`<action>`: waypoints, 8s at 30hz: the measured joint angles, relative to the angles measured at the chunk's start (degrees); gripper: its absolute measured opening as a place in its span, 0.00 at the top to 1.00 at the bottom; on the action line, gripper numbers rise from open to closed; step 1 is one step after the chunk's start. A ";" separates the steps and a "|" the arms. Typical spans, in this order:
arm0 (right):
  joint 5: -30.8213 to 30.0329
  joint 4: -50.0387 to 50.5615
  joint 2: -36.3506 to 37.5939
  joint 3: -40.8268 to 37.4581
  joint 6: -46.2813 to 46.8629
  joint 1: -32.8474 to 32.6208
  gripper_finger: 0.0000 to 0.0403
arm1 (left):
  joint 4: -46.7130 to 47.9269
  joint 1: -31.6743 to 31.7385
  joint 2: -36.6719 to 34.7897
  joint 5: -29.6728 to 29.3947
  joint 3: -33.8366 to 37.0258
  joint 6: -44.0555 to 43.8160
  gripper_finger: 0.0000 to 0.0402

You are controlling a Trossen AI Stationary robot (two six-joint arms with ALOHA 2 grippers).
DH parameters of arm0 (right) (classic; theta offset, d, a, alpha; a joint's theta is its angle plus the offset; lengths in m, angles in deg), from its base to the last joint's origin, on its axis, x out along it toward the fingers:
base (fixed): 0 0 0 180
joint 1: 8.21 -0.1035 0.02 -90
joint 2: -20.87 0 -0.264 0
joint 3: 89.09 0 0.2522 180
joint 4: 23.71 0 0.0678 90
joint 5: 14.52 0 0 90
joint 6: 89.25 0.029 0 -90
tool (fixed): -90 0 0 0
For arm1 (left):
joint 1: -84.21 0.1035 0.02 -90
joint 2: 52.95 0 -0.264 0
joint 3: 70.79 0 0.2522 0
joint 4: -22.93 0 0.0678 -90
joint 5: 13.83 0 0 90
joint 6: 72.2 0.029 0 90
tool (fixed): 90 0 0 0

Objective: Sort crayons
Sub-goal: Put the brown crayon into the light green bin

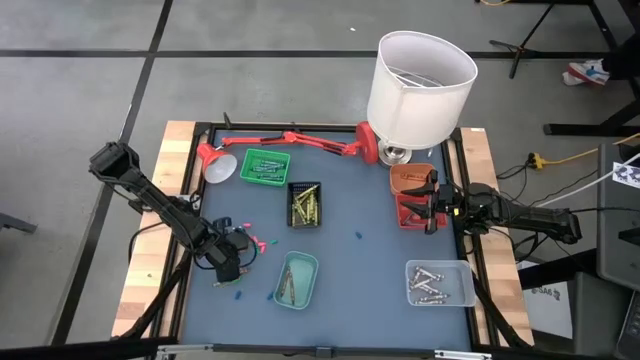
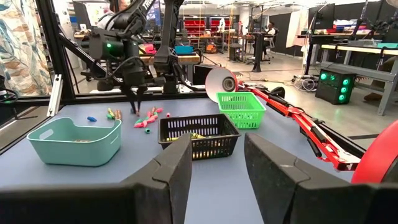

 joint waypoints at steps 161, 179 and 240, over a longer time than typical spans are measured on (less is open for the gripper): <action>-0.02 0.00 0.00 0.00 0.02 0.02 0.63 | 11.37 8.61 -16.97 1.63 3.25 7.52 0.80; -0.02 0.00 -0.02 0.00 0.00 0.02 0.63 | 3.49 8.59 -17.14 5.35 12.69 4.27 0.80; -0.02 0.00 -0.02 0.00 0.02 0.00 0.63 | -33.81 8.33 -16.48 -2.58 6.94 4.13 0.96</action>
